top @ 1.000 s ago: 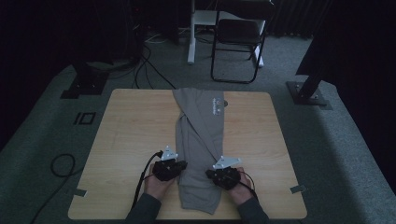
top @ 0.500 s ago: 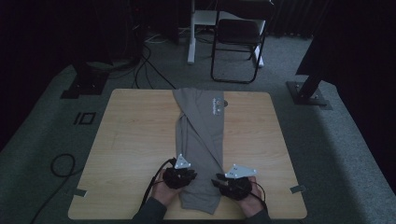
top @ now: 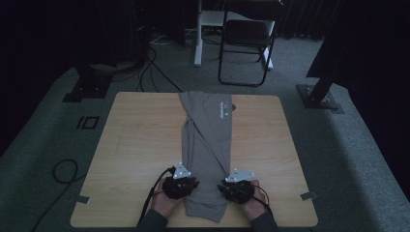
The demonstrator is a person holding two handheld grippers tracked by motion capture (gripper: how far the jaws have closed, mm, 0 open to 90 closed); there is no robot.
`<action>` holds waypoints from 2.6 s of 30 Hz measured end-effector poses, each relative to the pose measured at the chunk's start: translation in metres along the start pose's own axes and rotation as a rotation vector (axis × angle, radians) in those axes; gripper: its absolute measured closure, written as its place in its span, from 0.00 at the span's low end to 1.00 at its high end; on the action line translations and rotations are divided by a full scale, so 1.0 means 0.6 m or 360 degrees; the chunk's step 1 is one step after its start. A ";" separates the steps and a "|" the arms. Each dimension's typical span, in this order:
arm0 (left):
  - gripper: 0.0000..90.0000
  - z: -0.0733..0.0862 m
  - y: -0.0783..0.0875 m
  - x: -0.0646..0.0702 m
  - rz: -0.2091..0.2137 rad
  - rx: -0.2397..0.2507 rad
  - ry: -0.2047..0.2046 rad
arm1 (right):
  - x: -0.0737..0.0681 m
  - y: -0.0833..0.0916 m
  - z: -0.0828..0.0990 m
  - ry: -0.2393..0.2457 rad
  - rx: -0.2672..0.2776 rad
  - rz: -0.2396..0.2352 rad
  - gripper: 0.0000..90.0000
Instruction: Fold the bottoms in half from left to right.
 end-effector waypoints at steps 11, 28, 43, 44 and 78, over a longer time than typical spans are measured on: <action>0.81 0.022 0.012 0.020 -0.0011 -0.0039 -0.0058 | -0.042 0.029 0.013 0.0086 0.0064 -0.0212 0.71; 0.76 0.056 0.046 0.051 0.0050 -0.0021 -0.0057 | -0.026 0.027 0.010 0.0028 0.0106 -0.0044 0.56; 0.69 -0.049 -0.026 -0.059 -0.0367 0.0110 0.0043 | 0.058 -0.029 -0.061 -0.0086 0.0151 0.0262 0.57; 0.69 -0.061 -0.037 -0.072 -0.0427 0.0084 0.0065 | 0.064 -0.037 -0.065 -0.0084 0.0142 0.0269 0.57; 0.68 -0.103 -0.073 -0.142 -0.0612 0.0060 0.0251 | 0.131 -0.084 -0.115 -0.0207 0.0109 0.0359 0.60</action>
Point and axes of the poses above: each handheld gripper's, and its own axes: y roughly backward along the jaws, z roughly out of its underside, x roughly to its right, the point moved 2 cm from there along -y, roughly forward along the jaws, and after that the axes turned 3 degrees about -x, right-handed, at the moved point
